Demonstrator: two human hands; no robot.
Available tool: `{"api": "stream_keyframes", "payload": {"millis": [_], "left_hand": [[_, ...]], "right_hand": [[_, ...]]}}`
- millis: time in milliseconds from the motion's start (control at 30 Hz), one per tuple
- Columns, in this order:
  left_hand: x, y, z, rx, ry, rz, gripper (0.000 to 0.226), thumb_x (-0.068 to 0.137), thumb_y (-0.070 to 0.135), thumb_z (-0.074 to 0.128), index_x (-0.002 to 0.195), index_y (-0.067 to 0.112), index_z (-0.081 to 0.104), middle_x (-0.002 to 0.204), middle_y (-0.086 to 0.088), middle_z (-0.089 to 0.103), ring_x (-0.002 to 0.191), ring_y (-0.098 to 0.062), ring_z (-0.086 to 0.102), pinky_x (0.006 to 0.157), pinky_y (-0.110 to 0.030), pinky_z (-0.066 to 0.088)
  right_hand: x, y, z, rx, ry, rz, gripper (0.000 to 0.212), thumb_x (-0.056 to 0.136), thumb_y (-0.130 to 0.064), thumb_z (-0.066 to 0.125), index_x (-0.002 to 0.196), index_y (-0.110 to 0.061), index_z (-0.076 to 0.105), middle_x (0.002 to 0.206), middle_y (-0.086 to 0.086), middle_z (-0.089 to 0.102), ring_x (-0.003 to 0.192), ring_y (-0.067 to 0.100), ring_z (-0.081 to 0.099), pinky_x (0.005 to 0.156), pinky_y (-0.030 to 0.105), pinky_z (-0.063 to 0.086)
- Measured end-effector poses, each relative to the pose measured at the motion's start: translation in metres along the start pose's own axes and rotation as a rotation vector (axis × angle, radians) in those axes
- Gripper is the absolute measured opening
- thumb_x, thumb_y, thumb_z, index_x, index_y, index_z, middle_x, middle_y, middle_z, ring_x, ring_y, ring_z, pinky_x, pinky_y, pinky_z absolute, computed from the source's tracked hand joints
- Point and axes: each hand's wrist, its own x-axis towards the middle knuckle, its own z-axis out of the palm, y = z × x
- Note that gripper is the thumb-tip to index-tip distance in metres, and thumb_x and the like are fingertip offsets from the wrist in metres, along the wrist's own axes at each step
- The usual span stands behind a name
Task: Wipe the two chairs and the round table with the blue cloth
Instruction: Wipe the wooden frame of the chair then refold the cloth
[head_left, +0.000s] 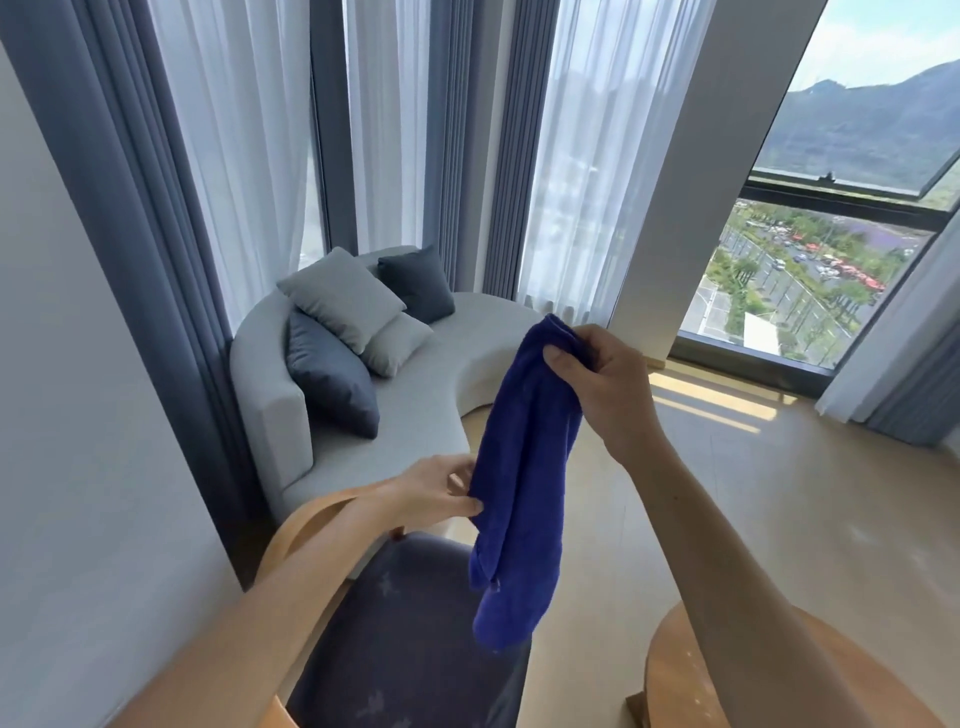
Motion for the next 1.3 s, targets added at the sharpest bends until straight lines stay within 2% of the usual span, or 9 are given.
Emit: {"api": "stream_keyframes", "payload": {"millis": [67, 167, 267, 333, 400, 533, 767, 1067, 1300], "left_hand": [[-0.001, -0.017, 0.006, 0.051, 0.016, -0.059, 0.014, 0.092, 0.022, 0.060, 0.101, 0.033, 0.061, 0.102, 0.012, 0.068, 0.096, -0.009, 0.064, 0.086, -0.028, 0.053], [-0.004, -0.031, 0.000, 0.077, 0.161, -0.119, 0.022, 0.096, 0.016, 0.053, 0.084, 0.035, 0.052, 0.091, 0.019, 0.065, 0.095, -0.010, 0.063, 0.073, -0.014, 0.045], [-0.001, -0.030, -0.006, -0.040, 0.250, -0.111, 0.019, 0.096, 0.013, 0.054, 0.089, 0.030, 0.051, 0.102, 0.009, 0.068, 0.100, -0.014, 0.065, 0.077, -0.016, 0.048], [0.001, -0.021, -0.001, -0.123, 0.163, -0.087, 0.023, 0.094, 0.011, 0.058, 0.106, 0.030, 0.052, 0.112, 0.004, 0.066, 0.103, -0.014, 0.065, 0.089, -0.029, 0.053], [0.006, -0.013, 0.012, -0.094, 0.081, -0.070, 0.035, 0.093, 0.014, 0.060, 0.120, 0.035, 0.049, 0.108, 0.009, 0.065, 0.098, -0.007, 0.065, 0.086, -0.023, 0.052], [0.016, -0.008, 0.035, 0.025, 0.124, -0.026, 0.010, 0.097, 0.018, 0.054, 0.101, 0.027, 0.057, 0.088, 0.010, 0.061, 0.080, -0.005, 0.059, 0.067, -0.014, 0.044], [0.018, -0.017, -0.010, 0.076, 0.388, -0.117, 0.025, 0.096, 0.010, 0.044, 0.083, 0.031, 0.047, 0.081, 0.005, 0.060, 0.073, -0.012, 0.055, 0.055, -0.013, 0.035], [0.015, 0.017, -0.097, 0.409, 0.523, 0.163, 0.015, 0.100, 0.009, 0.041, 0.105, 0.010, 0.054, 0.096, -0.011, 0.064, 0.086, -0.027, 0.055, 0.078, -0.037, 0.041], [-0.003, 0.019, -0.111, 0.449, 0.429, 0.097, 0.018, 0.100, 0.019, 0.048, 0.100, 0.006, 0.062, 0.098, -0.008, 0.066, 0.092, -0.024, 0.057, 0.076, -0.028, 0.035]], "right_hand": [[0.001, -0.002, -0.005, 0.012, 0.033, -0.015, 0.020, 0.089, -0.007, 0.064, 0.084, -0.027, 0.065, 0.082, 0.002, 0.068, 0.076, 0.014, 0.062, 0.070, 0.034, 0.054], [0.002, 0.000, -0.015, 0.040, 0.101, 0.000, 0.022, 0.090, -0.009, 0.062, 0.086, -0.030, 0.064, 0.079, -0.009, 0.067, 0.074, 0.007, 0.061, 0.069, 0.028, 0.053], [0.001, 0.001, -0.019, 0.098, 0.095, -0.001, 0.022, 0.090, -0.010, 0.062, 0.086, -0.031, 0.066, 0.079, -0.010, 0.068, 0.075, 0.008, 0.061, 0.071, 0.027, 0.051], [-0.001, -0.003, -0.015, 0.125, 0.040, -0.020, 0.027, 0.088, -0.012, 0.061, 0.085, -0.038, 0.068, 0.082, -0.009, 0.069, 0.079, 0.010, 0.062, 0.073, 0.027, 0.051], [-0.002, -0.005, -0.010, 0.122, 0.007, -0.041, 0.030, 0.087, -0.011, 0.061, 0.086, -0.040, 0.068, 0.085, -0.008, 0.069, 0.082, 0.010, 0.063, 0.075, 0.027, 0.051], [-0.005, -0.003, -0.016, 0.125, 0.015, -0.022, 0.031, 0.090, -0.004, 0.059, 0.089, -0.033, 0.068, 0.089, -0.002, 0.069, 0.085, 0.016, 0.062, 0.079, 0.035, 0.051], [-0.008, 0.019, -0.061, -0.147, 0.199, 0.067, 0.017, 0.091, -0.007, 0.060, 0.092, -0.024, 0.064, 0.090, -0.002, 0.068, 0.087, 0.021, 0.062, 0.073, 0.029, 0.051], [-0.020, 0.058, -0.091, -0.367, 0.143, 0.213, 0.006, 0.089, 0.000, 0.062, 0.088, -0.006, 0.060, 0.089, 0.013, 0.067, 0.086, 0.033, 0.065, 0.074, 0.046, 0.059], [-0.016, 0.052, -0.092, -0.234, 0.121, 0.216, 0.012, 0.089, 0.005, 0.061, 0.092, -0.007, 0.061, 0.089, 0.011, 0.068, 0.086, 0.031, 0.066, 0.073, 0.046, 0.059]]}}
